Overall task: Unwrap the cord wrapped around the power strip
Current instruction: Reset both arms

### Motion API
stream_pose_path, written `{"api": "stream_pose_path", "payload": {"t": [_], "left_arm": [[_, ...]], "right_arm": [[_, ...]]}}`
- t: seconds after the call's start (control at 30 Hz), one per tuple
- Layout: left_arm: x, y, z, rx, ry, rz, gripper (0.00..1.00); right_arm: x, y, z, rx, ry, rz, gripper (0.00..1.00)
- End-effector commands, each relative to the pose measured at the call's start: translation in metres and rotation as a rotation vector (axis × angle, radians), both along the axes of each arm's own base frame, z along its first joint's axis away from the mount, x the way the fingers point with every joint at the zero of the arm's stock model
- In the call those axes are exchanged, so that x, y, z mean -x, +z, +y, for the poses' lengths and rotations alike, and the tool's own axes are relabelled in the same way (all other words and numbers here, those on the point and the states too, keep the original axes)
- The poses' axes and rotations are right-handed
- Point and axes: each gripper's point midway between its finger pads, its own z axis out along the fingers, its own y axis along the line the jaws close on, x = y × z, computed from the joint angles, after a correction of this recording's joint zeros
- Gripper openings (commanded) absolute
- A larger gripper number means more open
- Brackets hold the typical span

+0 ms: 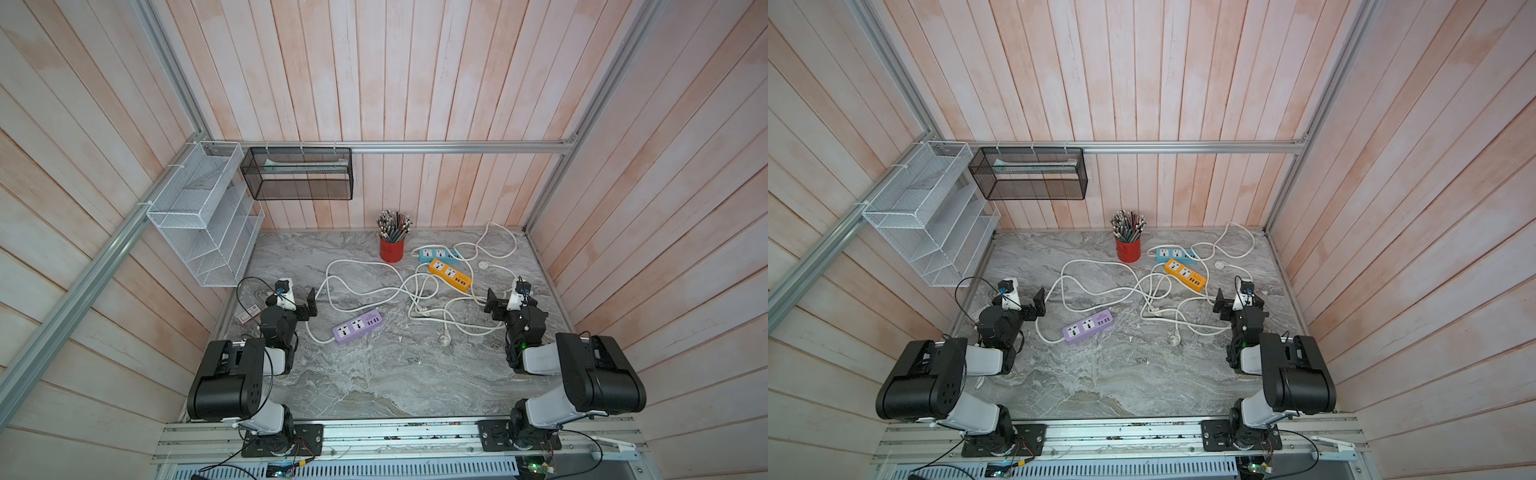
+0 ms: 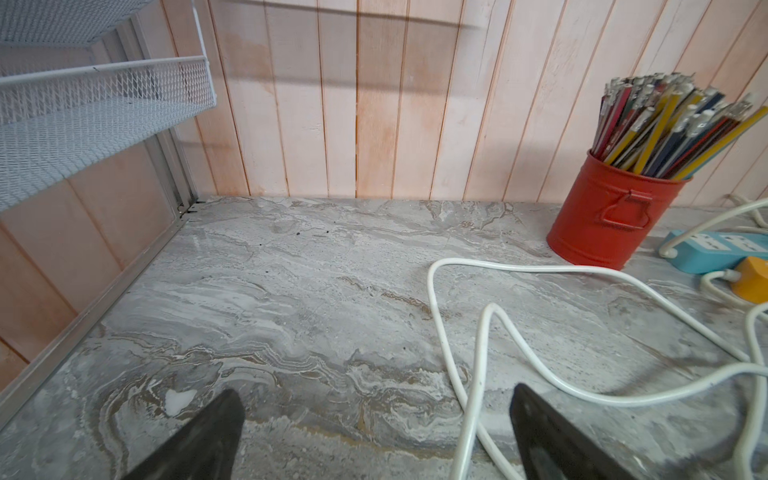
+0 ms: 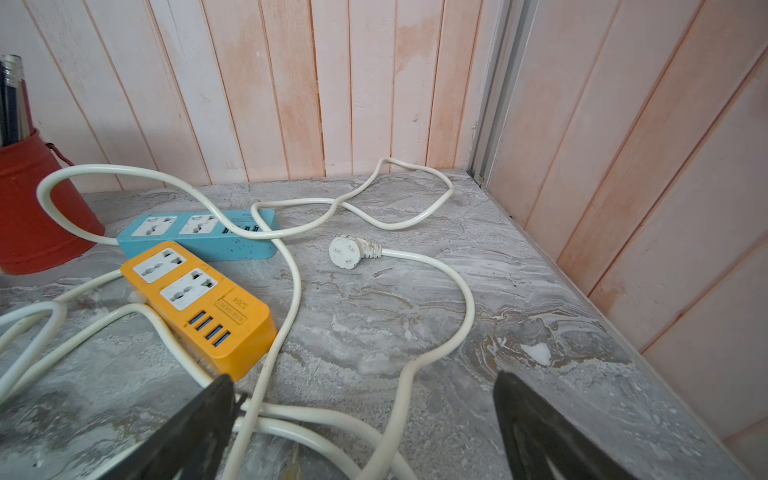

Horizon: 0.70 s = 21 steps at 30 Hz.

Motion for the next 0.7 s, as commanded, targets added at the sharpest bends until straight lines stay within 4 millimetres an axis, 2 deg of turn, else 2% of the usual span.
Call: {"api": "stream_pose_path", "payload": {"t": [0.0, 0.67], "left_arm": [[-0.0032, 0.0027, -0.0041, -0.006, -0.029, -0.007, 1.00], [-0.0030, 0.0022, -0.0046, -0.004, -0.030, -0.005, 1.00]], "right_arm": [[-0.0033, 0.0067, 0.0045, 0.003, 0.032, -0.014, 0.98], [-0.0034, 0.0073, 0.0062, 0.024, 0.024, -0.016, 0.99]]}}
